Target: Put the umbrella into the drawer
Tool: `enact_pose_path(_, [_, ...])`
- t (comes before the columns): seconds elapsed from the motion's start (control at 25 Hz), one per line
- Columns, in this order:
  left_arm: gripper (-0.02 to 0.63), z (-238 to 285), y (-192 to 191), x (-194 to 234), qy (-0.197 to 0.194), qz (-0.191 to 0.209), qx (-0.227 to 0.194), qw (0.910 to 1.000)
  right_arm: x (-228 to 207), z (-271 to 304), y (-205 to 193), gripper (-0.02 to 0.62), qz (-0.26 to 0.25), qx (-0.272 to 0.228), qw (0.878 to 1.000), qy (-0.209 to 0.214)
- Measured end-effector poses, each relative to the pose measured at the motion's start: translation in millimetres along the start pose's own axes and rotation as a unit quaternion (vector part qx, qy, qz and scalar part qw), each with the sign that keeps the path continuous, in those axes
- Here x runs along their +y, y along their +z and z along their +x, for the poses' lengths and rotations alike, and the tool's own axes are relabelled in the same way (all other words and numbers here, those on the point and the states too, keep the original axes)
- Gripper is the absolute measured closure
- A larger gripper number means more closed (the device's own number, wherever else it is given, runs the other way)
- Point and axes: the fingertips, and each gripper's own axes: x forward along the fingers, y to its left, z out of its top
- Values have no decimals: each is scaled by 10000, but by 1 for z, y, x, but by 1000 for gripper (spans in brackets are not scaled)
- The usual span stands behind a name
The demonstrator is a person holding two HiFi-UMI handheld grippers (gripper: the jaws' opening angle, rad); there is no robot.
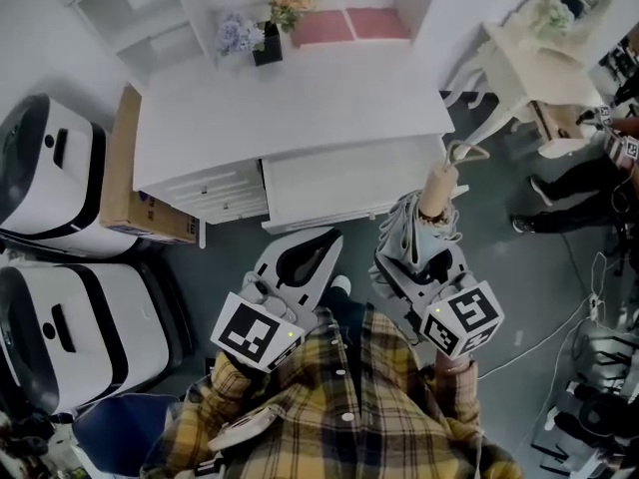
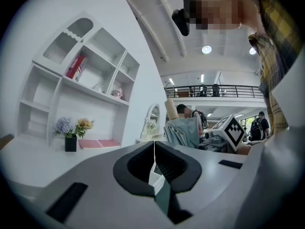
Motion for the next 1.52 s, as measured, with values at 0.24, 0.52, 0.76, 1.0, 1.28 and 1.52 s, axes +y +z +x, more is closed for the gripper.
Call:
enact_pose_path(0.24, [584, 22, 0, 8, 308, 82, 101, 9994, -29, 9, 5, 278, -11, 7, 9996, 268])
enact_pose_path(0.52, [584, 23, -7, 28, 601, 30, 331, 9976, -44, 22, 2, 278, 182, 38, 9990, 416])
enact_pose_path(0.76, [584, 37, -3, 49, 580, -5, 325, 9978, -56, 42, 8, 278, 169, 93, 9990, 402])
enact_pose_path(1.0, [584, 63, 8, 80, 466, -49, 308, 9984, -74, 80, 28, 278, 74, 207, 9989, 407])
enact_pose_path(1.28, [584, 94, 14, 137, 347, -224, 368, 9985, -95, 135, 44, 278, -139, 544, 9979, 320])
enact_pose_path(1.52, [584, 112, 11, 183, 231, -350, 453, 9981, -109, 184, 48, 278, -389, 923, 9946, 277])
